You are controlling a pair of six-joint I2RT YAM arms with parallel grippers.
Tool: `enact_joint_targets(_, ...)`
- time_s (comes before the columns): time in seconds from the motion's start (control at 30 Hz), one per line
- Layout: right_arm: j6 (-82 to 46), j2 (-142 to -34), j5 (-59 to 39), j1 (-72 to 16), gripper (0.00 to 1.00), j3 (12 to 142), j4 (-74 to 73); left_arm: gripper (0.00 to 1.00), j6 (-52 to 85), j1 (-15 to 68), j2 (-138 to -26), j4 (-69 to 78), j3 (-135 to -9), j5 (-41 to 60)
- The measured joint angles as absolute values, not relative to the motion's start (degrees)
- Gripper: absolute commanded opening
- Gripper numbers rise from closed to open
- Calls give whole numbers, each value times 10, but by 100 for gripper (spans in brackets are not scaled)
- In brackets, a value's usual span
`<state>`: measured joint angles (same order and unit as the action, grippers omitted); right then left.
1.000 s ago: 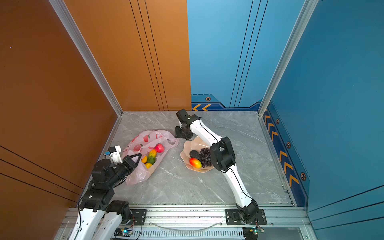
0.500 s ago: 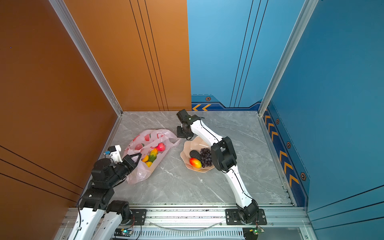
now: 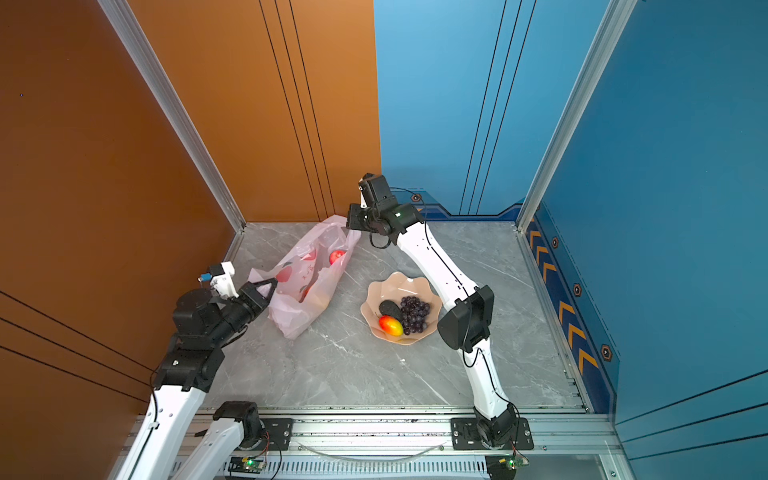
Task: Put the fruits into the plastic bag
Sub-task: 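Raise the right gripper and swing it back over the bowl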
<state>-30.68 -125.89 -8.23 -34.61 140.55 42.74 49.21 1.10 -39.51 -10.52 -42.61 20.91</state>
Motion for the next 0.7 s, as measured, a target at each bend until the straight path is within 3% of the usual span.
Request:
enact_joint_targets(0.23, -292, -1181, -79, -344, 0, 1239, 371, 0, 482, 11, -420, -63, -451, 236)
enact_joint_targets(0.6, -305, -1142, -122, -271, 0, 1093, 308, 0, 516, 20, -389, -27, -313, 246)
enact_joint_targets(0.63, -305, -1142, -123, -266, 1, 1085, 308, 0, 517, 24, -389, -27, -312, 247)
enact_joint_targets(0.7, -308, -1142, -127, -262, 22, 1074, 308, 0, 519, 36, -389, -20, -312, 247)
